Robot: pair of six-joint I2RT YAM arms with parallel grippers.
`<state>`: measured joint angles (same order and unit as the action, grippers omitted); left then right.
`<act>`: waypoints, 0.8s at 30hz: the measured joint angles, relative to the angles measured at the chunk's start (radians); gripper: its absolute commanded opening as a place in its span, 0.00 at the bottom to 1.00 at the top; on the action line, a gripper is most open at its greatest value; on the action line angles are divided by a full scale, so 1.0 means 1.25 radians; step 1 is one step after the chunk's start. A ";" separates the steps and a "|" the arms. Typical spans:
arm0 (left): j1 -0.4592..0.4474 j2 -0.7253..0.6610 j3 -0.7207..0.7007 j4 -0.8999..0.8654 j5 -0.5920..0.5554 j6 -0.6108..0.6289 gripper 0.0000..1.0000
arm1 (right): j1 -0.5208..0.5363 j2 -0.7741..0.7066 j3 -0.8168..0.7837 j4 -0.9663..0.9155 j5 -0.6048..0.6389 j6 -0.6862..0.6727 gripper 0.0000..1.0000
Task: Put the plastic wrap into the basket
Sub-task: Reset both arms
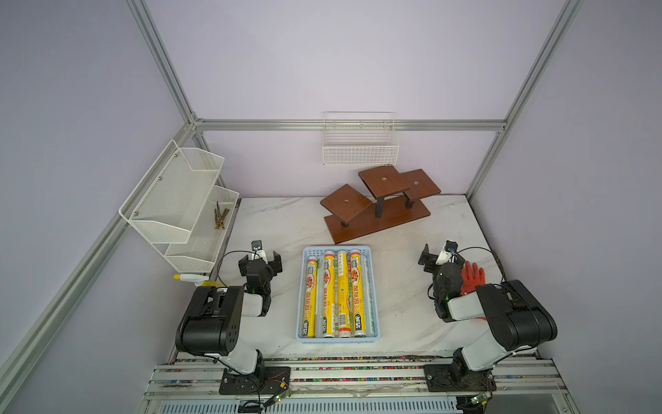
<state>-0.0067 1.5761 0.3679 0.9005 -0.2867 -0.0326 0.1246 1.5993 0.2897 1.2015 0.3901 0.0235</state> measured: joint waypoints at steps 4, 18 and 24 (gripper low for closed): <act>0.000 0.000 0.000 -0.001 0.039 0.009 1.00 | 0.000 0.000 0.000 0.000 0.000 0.001 1.00; 0.000 0.000 0.000 0.004 0.002 -0.001 1.00 | 0.000 0.000 0.000 0.000 -0.003 0.002 1.00; 0.000 0.000 0.000 0.004 0.002 -0.001 1.00 | 0.000 0.000 0.000 0.000 -0.003 0.002 1.00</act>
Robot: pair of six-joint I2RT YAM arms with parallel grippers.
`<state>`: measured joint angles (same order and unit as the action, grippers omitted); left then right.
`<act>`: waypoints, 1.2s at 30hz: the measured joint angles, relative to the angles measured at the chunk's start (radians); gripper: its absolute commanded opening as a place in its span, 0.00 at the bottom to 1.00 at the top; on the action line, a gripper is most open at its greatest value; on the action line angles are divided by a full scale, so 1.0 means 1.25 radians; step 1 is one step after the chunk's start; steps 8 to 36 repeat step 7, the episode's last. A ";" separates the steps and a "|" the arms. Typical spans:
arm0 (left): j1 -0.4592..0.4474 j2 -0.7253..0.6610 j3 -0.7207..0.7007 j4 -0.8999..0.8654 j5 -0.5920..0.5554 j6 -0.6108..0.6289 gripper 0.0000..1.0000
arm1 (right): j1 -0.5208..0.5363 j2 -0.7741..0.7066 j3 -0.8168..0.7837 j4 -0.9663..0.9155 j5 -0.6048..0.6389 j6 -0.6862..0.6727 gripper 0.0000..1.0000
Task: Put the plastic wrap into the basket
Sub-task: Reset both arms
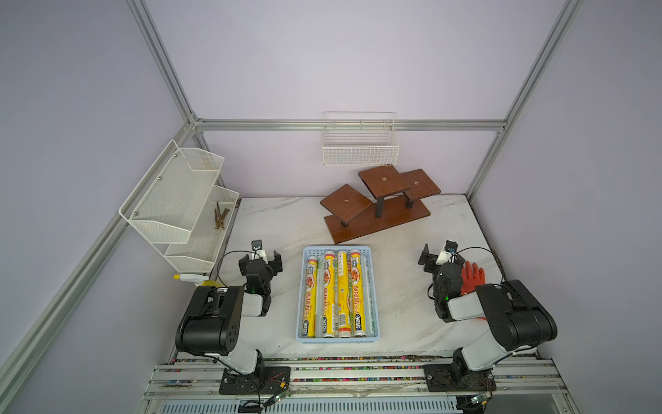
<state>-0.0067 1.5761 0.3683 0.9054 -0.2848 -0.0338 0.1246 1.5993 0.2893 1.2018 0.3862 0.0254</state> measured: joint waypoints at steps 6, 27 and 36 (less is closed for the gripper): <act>0.000 0.000 0.000 0.009 -0.003 0.000 1.00 | 0.000 0.000 0.000 0.000 0.000 0.000 1.00; 0.000 0.000 0.000 0.011 -0.003 0.000 1.00 | 0.000 0.000 0.000 0.000 0.000 0.000 1.00; 0.000 0.000 0.000 0.011 -0.003 0.000 1.00 | 0.000 0.000 0.000 0.000 0.000 0.000 1.00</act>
